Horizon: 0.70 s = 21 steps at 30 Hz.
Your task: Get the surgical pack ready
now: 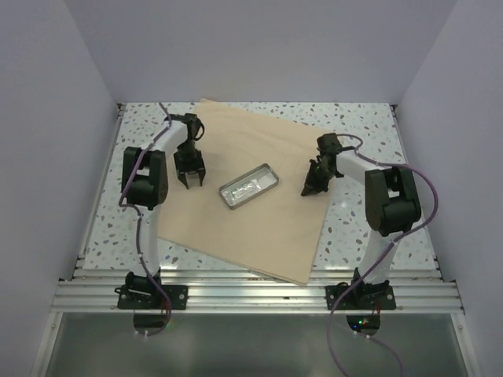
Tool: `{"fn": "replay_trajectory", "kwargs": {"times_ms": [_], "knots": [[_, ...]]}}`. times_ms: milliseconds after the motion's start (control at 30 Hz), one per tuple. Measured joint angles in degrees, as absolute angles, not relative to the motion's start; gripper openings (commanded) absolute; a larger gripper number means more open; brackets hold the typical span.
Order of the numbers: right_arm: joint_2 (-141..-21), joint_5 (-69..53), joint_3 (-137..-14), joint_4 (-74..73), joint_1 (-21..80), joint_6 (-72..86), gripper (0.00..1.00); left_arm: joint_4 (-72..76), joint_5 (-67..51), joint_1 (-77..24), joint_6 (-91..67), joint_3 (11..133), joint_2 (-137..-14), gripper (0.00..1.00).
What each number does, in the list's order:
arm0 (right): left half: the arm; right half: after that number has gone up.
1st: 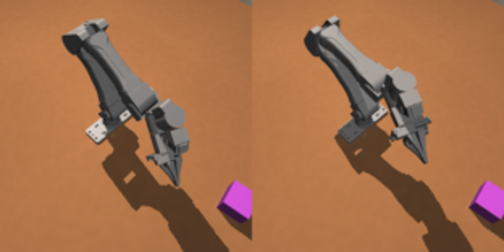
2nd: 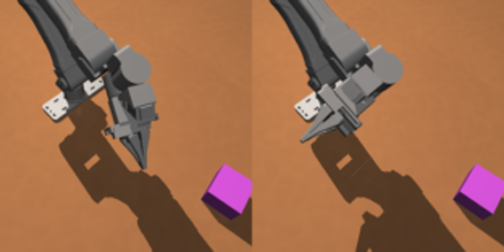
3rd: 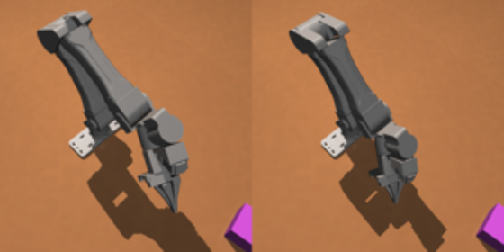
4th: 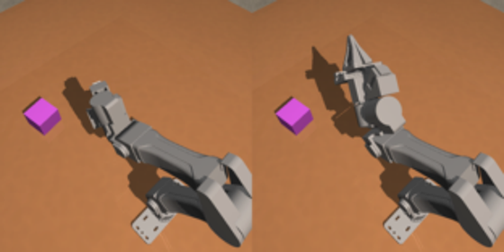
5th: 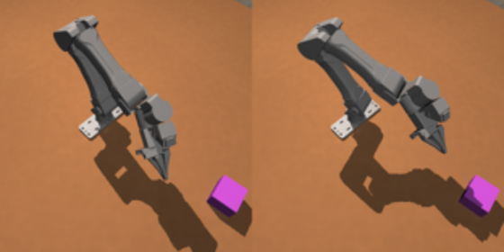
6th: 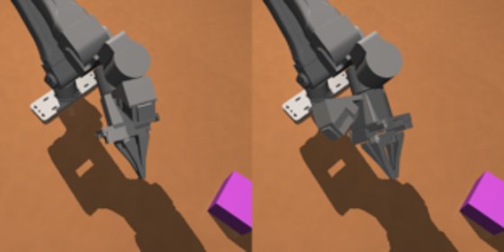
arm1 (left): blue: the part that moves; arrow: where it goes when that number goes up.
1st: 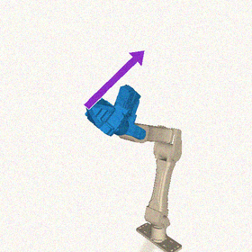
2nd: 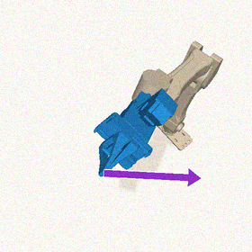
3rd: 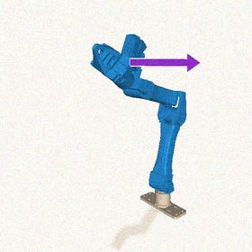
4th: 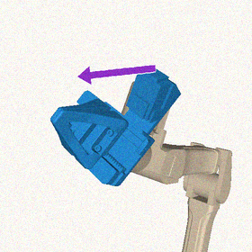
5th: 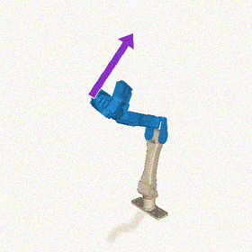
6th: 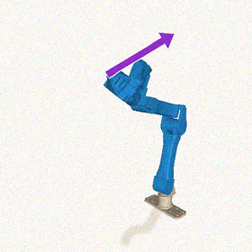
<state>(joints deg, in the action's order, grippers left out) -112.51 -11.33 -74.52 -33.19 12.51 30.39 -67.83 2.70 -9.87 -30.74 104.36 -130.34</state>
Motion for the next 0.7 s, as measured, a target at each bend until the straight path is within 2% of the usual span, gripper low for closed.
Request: {"fn": "replay_trajectory", "kwargs": {"times_ms": [100, 267, 333, 467, 500, 567, 700], "knots": [[-107.13, -13.32, -66.15, -32.03, 11.77, 33.50, 0.00, -69.49, -0.64, -9.85, -28.91, 111.55, -134.67, 0.53], [-99.57, -17.06, -55.27, -29.98, 12.32, 36.95, 0.00, -68.75, -5.80, -9.72, -25.80, 116.88, -137.29, 0.54], [-98.43, -17.72, -53.84, -30.94, 13.23, 36.86, 0.05, -67.18, -7.25, -9.61, -24.97, 118.52, -137.82, 0.54], [-99.46, -15.64, -57.12, -35.53, 14.72, 33.58, 0.16, -61.34, -7.11, -9.50, -24.40, 115.83, -135.55, 0.57], [-100.03, -14.72, -58.61, -36.99, 14.83, 32.58, 0.23, -59.13, -6.26, -9.50, -24.40, 113.73, -134.23, 0.57], [-100.90, -13.76, -62.15, -39.42, 14.87, 30.50, 0.32, -55.20, -3.75, -9.39, -24.38, 108.29, -130.56, 0.58], [-101.01, -11.99, -70.00, -42.19, 14.87, 27.07, 0.36, -52.07, 2.22, -8.86, -24.40, 97.60, -120.27, 0.57]]}}
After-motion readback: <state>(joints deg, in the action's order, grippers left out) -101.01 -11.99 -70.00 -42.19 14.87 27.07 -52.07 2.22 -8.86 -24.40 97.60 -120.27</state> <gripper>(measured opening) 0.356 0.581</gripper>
